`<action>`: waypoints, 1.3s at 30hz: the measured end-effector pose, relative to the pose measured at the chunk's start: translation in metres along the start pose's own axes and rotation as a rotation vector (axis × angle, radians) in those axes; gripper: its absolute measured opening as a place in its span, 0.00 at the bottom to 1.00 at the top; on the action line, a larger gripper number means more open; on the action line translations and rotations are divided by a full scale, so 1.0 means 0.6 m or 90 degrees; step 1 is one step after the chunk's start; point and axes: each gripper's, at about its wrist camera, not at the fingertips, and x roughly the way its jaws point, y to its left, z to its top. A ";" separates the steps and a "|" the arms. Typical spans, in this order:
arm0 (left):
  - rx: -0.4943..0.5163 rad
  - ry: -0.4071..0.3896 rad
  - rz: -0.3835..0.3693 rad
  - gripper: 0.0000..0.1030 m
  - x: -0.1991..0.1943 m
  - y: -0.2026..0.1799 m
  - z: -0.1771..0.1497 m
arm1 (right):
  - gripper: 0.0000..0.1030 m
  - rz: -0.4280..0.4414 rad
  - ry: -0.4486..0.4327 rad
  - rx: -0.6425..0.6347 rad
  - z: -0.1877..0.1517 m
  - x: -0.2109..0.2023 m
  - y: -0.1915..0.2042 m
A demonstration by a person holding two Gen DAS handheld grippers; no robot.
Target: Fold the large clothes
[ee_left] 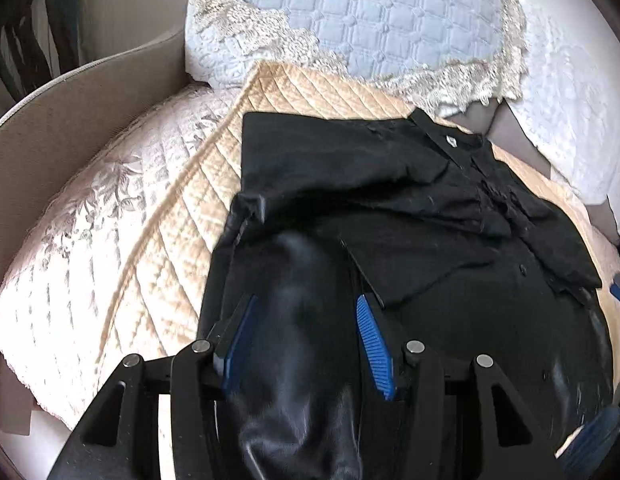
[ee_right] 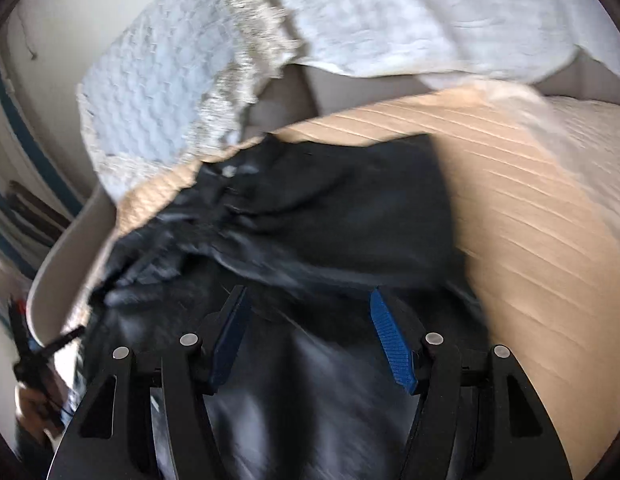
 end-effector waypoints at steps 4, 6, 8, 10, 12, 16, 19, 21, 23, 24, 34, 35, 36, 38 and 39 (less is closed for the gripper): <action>0.029 0.039 -0.030 0.54 0.010 -0.015 -0.022 | 0.62 -0.052 0.081 0.027 -0.058 0.020 -0.045; 0.045 0.052 -0.020 0.55 0.027 -0.019 -0.032 | 0.54 -0.082 0.109 0.030 -0.073 0.036 -0.059; 0.055 0.050 -0.003 0.55 0.023 -0.025 -0.034 | 0.54 -0.082 0.090 0.019 -0.073 0.023 -0.054; 0.054 0.038 0.002 0.55 0.003 -0.028 -0.034 | 0.54 -0.059 0.072 0.022 -0.068 0.008 -0.048; 0.058 0.024 0.001 0.55 -0.019 -0.028 -0.037 | 0.54 -0.047 0.059 0.017 -0.068 -0.006 -0.043; 0.064 0.008 0.029 0.55 -0.052 -0.019 -0.054 | 0.55 -0.036 0.050 0.011 -0.085 -0.024 -0.042; 0.053 0.012 0.035 0.55 -0.062 -0.009 -0.067 | 0.56 -0.035 0.048 0.011 -0.094 -0.028 -0.035; 0.051 0.015 0.041 0.55 -0.066 -0.005 -0.074 | 0.57 -0.036 0.045 0.012 -0.099 -0.036 -0.036; 0.052 0.017 0.041 0.55 -0.066 -0.010 -0.078 | 0.57 -0.037 0.042 0.014 -0.104 -0.042 -0.037; 0.053 0.019 0.041 0.55 -0.068 -0.010 -0.080 | 0.58 -0.038 0.043 0.012 -0.104 -0.043 -0.037; 0.054 0.024 0.045 0.55 -0.064 -0.008 -0.092 | 0.60 -0.075 0.045 0.021 -0.107 -0.054 -0.057; 0.049 0.024 0.046 0.55 -0.063 -0.004 -0.090 | 0.60 -0.075 0.048 0.026 -0.106 -0.053 -0.063; 0.042 0.025 0.047 0.55 -0.060 0.001 -0.088 | 0.60 -0.073 0.056 0.034 -0.106 -0.048 -0.070; 0.029 0.029 0.042 0.55 -0.057 0.011 -0.087 | 0.60 -0.070 0.069 0.045 -0.106 -0.042 -0.078; 0.023 0.034 0.035 0.56 -0.053 0.016 -0.087 | 0.60 -0.066 0.075 0.051 -0.108 -0.039 -0.082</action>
